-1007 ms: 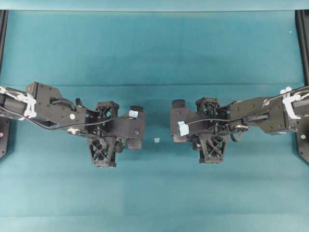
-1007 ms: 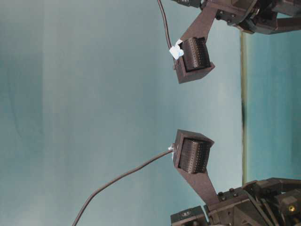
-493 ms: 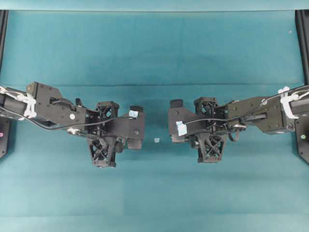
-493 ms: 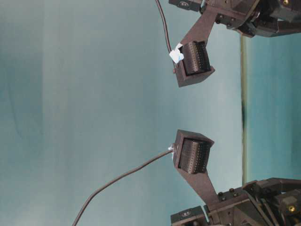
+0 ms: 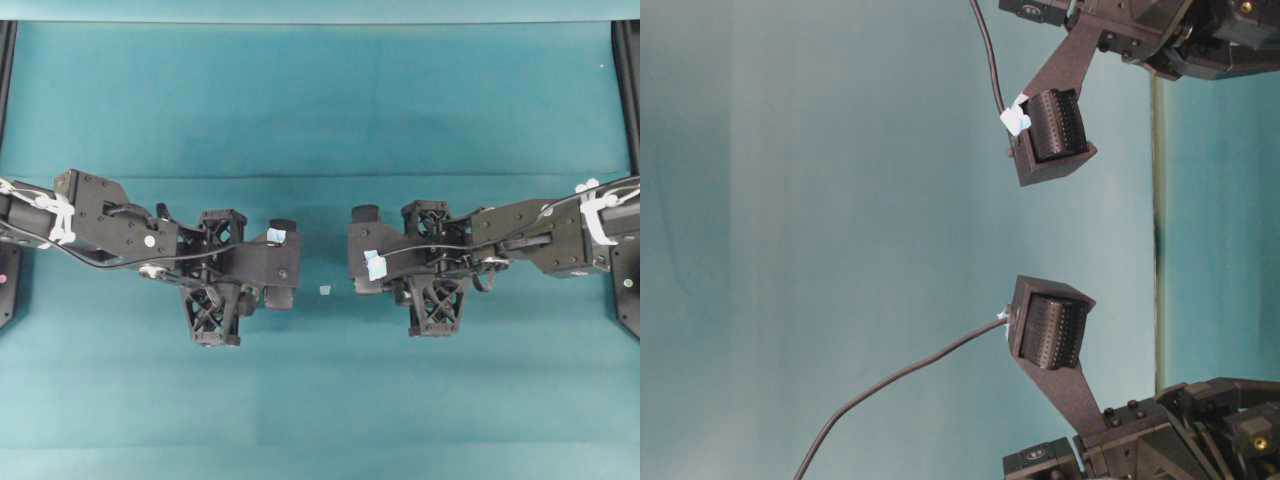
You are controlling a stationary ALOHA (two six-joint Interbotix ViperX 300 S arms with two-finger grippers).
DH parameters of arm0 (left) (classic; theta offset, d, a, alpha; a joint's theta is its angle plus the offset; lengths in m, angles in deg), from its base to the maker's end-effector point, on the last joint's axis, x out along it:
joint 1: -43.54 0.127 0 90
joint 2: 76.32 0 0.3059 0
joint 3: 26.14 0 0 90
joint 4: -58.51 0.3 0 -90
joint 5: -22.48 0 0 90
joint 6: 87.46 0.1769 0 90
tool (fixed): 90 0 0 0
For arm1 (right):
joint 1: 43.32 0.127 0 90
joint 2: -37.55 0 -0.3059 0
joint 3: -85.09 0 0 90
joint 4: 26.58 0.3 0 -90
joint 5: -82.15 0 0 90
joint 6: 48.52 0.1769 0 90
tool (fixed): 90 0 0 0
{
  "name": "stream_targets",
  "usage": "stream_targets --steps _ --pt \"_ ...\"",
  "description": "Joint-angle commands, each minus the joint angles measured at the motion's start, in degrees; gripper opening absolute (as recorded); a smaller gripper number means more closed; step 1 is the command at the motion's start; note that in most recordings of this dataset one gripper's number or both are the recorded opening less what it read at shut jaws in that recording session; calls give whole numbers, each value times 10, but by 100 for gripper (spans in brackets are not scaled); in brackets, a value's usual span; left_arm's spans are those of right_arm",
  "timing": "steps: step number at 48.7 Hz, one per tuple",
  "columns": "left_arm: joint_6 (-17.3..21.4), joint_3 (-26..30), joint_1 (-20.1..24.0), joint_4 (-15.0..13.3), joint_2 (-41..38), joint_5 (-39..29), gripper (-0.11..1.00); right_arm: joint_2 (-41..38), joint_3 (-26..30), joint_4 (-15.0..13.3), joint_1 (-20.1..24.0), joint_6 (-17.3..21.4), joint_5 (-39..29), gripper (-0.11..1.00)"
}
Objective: Insert the washer onto the shaft with both hands.
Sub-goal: 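Close left gripper on the washer and right gripper on the shaft collar, then lift the washer and the shaft off the table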
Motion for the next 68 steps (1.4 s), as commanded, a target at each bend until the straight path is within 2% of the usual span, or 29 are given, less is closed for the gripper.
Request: stream_targets --steps 1,51,68 --pt "1 0 3 2 -2 -2 35 1 0 -3 -15 -8 1 1" --pt "0 3 3 2 1 -1 35 4 -1 0 -15 -8 1 1" --pt "-1 4 3 2 23 8 35 32 -5 0 -14 -6 3 0"
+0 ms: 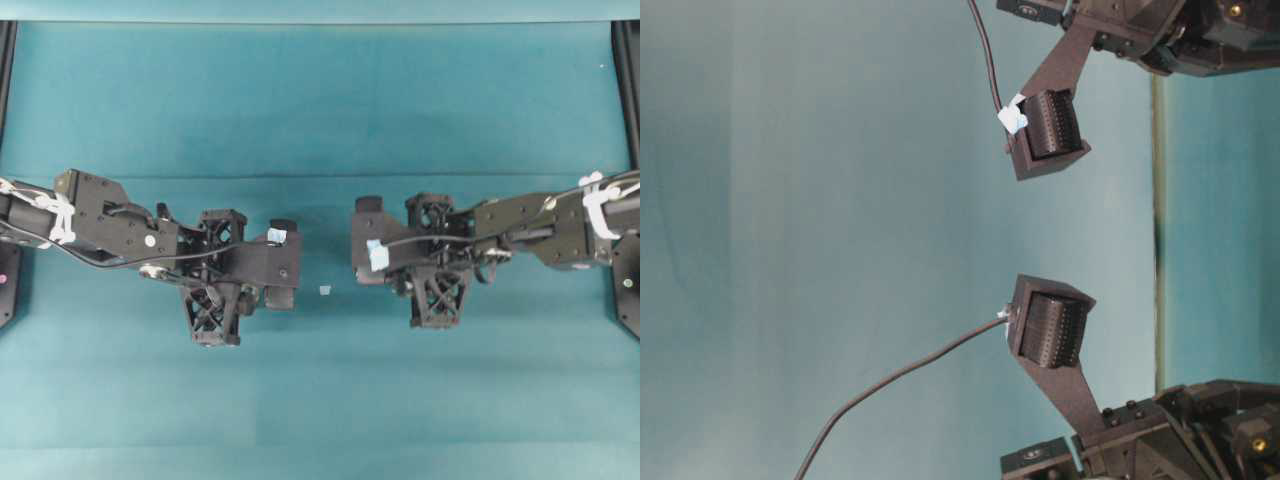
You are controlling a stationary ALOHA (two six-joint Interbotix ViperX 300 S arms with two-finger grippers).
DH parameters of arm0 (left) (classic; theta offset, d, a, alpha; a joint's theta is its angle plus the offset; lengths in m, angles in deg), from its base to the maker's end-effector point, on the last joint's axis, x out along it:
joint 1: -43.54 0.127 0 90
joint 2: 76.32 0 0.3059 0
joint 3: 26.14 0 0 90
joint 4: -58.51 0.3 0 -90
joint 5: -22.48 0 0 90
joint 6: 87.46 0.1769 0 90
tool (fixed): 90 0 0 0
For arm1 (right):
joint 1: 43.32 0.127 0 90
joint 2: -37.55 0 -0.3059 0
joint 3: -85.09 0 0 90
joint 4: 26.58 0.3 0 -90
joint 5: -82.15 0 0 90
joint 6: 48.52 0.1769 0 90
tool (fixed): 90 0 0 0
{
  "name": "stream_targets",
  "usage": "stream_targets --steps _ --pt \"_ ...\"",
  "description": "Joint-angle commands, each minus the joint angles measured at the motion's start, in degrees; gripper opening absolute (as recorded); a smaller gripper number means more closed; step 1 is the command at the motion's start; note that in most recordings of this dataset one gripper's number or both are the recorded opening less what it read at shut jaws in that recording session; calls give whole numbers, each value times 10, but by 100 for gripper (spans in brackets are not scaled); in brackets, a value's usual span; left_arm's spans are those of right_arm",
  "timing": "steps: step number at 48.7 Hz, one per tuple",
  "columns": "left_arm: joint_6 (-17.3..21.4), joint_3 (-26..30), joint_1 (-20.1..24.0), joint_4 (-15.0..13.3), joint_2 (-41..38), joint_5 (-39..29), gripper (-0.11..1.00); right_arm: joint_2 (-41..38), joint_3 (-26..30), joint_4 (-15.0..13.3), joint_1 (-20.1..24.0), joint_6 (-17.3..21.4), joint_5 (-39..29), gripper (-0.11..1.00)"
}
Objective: Insert the washer onto the shaft with both hands.
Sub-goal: 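Lift the washer and the shaft off the table, then rotate both grippers and bring the washer toward the shaft tip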
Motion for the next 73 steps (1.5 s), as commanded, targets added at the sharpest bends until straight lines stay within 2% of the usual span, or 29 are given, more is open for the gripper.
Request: stream_targets --steps 1,16,31,61,73 --pt "-1 4 1 2 16 12 35 18 1 -1 2 -5 2 0" --pt "0 -7 1 2 49 80 35 37 -8 -1 11 -3 24 0" --pt "-1 -54 1 2 77 163 35 46 -23 13 13 2 79 0" --pt "-3 -98 2 2 91 301 35 90 -116 13 18 53 266 0" --pt "-47 -114 2 2 88 374 35 81 -127 13 36 64 305 0"
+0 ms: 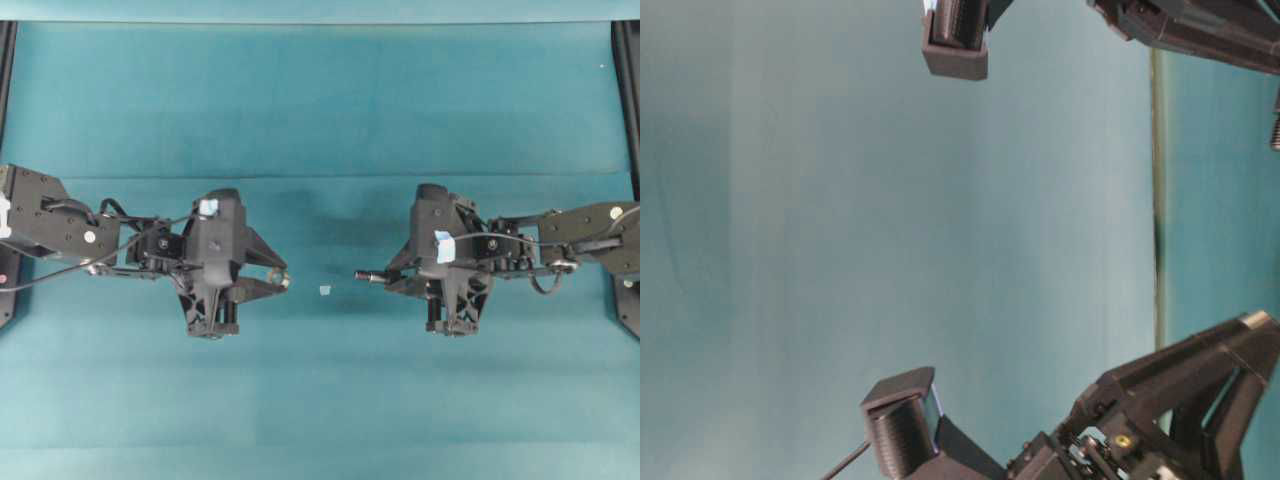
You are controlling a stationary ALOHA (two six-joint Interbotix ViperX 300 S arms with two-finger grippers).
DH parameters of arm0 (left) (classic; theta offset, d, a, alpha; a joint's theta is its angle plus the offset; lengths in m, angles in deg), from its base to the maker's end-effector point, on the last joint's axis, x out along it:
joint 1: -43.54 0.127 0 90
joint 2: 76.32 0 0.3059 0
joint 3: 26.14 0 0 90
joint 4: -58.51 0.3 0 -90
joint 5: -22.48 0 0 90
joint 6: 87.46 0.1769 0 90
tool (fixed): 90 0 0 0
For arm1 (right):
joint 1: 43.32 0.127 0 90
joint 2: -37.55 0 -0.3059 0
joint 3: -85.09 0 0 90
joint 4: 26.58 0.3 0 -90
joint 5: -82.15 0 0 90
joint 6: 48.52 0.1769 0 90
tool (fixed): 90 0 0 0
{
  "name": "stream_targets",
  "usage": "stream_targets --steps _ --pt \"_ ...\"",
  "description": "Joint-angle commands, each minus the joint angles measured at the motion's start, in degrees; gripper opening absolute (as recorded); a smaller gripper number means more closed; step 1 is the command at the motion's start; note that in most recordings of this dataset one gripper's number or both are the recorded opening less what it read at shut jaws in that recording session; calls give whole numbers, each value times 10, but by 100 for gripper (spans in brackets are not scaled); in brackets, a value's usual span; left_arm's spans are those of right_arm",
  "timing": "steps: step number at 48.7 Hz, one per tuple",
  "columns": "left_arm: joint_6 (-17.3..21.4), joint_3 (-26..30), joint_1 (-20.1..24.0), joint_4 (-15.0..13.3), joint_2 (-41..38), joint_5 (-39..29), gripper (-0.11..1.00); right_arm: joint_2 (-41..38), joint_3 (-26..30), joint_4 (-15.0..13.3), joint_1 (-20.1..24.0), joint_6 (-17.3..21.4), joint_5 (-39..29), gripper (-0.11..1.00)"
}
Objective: Insert the washer onto the shaft with both hands.
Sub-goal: 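Rotate both grippers and bring the washer toward the shaft tip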
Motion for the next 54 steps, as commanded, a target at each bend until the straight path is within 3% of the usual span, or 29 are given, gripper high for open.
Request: stream_targets --steps 1,31,54 --pt "-13 2 0 1 6 25 35 0 3 1 9 8 19 0" --pt "-75 4 -14 1 -26 135 35 -25 0 1 19 18 95 0" --pt "-90 20 -19 1 -52 151 35 -26 -13 1 32 37 125 0"
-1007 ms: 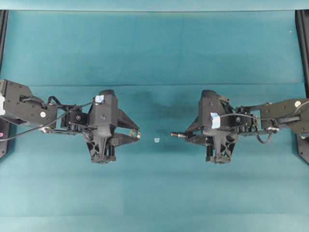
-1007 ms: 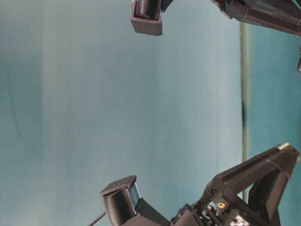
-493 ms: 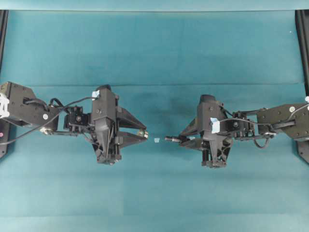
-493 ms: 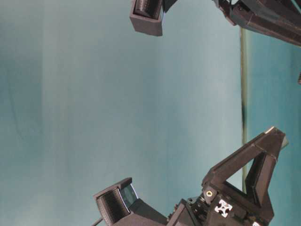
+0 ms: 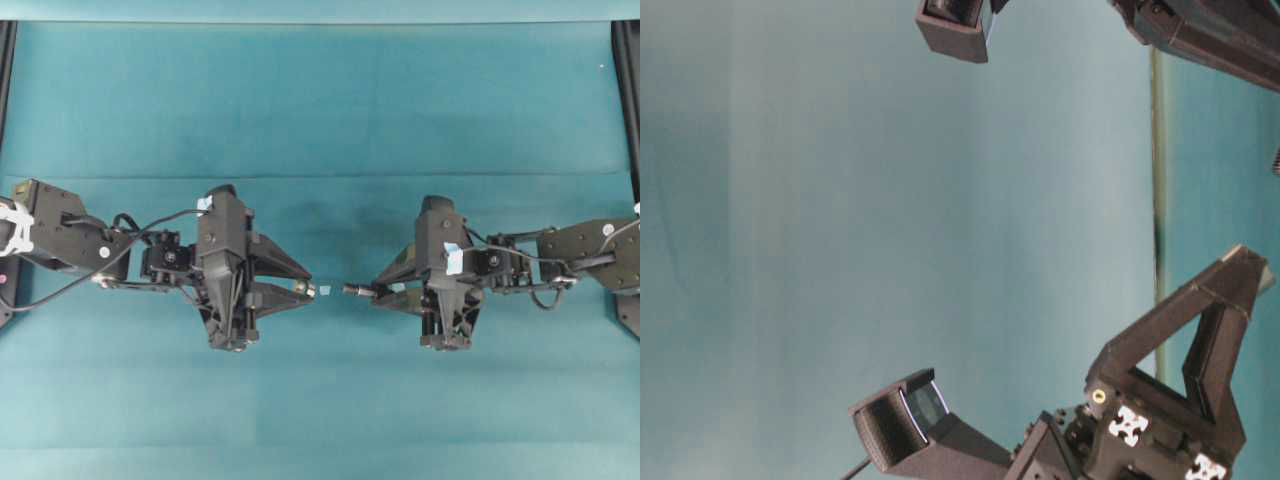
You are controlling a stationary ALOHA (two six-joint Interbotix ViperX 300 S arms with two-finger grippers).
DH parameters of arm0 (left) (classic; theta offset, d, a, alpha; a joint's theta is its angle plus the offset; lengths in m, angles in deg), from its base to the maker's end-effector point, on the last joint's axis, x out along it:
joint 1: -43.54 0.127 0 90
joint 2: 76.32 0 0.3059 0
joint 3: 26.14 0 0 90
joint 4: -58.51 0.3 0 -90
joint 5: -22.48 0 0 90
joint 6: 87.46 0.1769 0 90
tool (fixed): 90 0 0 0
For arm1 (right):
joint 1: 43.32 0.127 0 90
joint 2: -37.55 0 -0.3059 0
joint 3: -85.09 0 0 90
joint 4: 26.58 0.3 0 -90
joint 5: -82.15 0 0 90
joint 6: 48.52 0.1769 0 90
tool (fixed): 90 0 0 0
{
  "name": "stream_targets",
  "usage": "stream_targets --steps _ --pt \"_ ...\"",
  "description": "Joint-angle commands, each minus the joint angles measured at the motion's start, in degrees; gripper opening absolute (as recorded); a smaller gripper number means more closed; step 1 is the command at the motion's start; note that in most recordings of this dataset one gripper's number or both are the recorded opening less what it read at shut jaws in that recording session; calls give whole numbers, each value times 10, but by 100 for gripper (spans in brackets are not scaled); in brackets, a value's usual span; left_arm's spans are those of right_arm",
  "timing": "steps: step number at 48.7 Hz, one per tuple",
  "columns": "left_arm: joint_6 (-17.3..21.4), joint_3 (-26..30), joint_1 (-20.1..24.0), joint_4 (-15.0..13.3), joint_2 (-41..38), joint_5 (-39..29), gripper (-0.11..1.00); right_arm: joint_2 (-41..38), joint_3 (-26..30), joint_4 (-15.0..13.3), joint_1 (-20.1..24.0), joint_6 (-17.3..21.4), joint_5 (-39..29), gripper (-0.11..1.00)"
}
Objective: Insert the washer onto the shaft with both hands.
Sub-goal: 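Rotate both grippers and bring the washer toward the shaft tip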
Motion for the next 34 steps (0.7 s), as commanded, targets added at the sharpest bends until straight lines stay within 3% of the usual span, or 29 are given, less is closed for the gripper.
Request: stream_targets --steps 1,22,34 --pt "-2 11 -1 1 -1 9 35 2 4 1 5 5 9 0" --pt "-2 37 -1 1 -25 15 35 -8 10 1 12 6 30 0" --pt "-2 46 -1 1 -33 15 35 -8 7 1 14 27 49 0"
